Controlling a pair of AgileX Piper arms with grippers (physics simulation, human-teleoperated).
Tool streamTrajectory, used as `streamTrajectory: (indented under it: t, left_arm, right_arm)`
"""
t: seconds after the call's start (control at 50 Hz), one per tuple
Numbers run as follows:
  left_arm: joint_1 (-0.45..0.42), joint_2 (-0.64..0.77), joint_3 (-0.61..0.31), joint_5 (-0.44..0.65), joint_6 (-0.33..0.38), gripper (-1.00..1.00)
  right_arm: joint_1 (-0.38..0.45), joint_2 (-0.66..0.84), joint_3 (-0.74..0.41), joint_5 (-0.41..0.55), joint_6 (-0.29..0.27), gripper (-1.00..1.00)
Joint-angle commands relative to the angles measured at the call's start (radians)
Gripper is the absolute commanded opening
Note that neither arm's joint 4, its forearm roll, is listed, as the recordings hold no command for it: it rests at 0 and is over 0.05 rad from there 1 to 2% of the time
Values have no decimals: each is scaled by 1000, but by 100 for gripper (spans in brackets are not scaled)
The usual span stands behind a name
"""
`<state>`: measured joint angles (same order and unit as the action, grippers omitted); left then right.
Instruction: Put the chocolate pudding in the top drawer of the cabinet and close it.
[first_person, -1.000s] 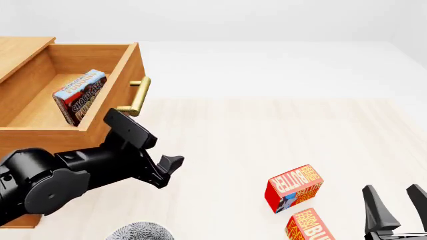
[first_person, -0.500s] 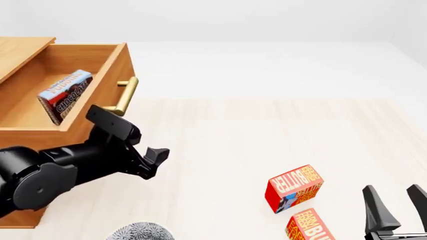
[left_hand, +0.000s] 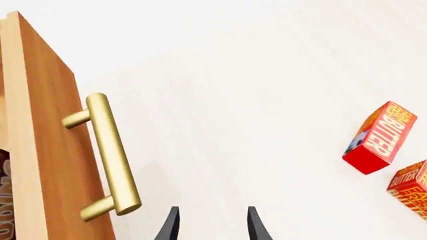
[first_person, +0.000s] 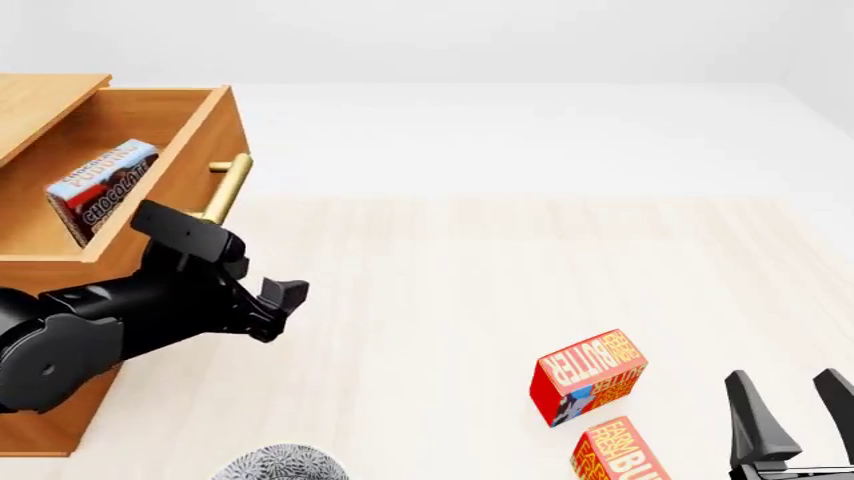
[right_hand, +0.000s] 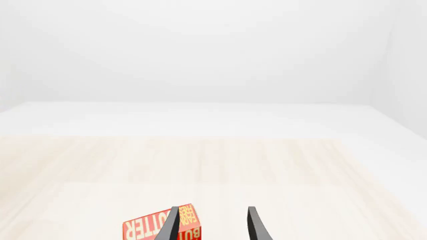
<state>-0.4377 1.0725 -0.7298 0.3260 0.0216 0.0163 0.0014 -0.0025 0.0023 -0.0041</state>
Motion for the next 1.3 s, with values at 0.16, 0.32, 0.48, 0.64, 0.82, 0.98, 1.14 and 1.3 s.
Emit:
streamTrajectory:
  t: [0.16, 0.32, 0.48, 0.64, 0.82, 0.98, 1.14, 1.3]
  left_arm:
    - [74, -25, 16, -3, -45, 100]
    - [91, -13, 7, -6, -47, 100]
    - [104, 37, 7, -42, -61, 100]
    - [133, 52, 7, -53, -59, 100]
    - [222, 45, 25, -57, -84, 100]
    - [246, 63, 29, -73, -95, 100]
    - [280, 32, 14, -42, -92, 100]
    - [310, 59, 20, -71, -124, 100]
  right_arm:
    - [-6, 1, 0, 0, 0, 100]
    - [-6, 1, 0, 0, 0, 100]
    - [-6, 1, 0, 0, 0, 100]
    - [-6, 2, 1, -1, 0, 100]
    - [-6, 1, 1, 0, 1, 100]
    - [-6, 2, 0, 0, 1, 100]
    - [-6, 1, 0, 0, 0, 100]
    - [-6, 1, 0, 0, 0, 100]
